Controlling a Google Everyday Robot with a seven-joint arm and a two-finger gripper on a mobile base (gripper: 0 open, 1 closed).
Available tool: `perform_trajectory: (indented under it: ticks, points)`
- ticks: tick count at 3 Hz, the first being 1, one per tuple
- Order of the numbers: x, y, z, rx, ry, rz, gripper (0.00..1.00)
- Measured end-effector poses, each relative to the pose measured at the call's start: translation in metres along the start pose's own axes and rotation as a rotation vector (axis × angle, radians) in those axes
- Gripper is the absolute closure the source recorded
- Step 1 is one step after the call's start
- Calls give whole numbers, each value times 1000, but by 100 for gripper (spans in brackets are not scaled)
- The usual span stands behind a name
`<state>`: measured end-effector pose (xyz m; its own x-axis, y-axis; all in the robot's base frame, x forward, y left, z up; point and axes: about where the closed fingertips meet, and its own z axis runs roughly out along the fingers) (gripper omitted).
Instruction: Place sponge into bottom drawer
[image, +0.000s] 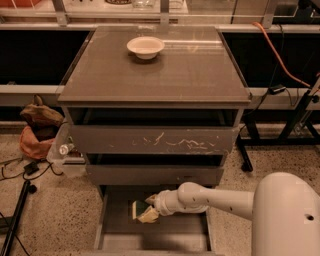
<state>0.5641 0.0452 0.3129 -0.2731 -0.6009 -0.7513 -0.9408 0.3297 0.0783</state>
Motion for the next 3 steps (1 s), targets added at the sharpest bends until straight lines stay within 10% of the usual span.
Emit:
perform_trajectory:
  ticks: [2, 3]
  points:
    - [10, -3, 6, 15, -2, 11, 100]
    - [71, -5, 42, 93, 48, 78, 100]
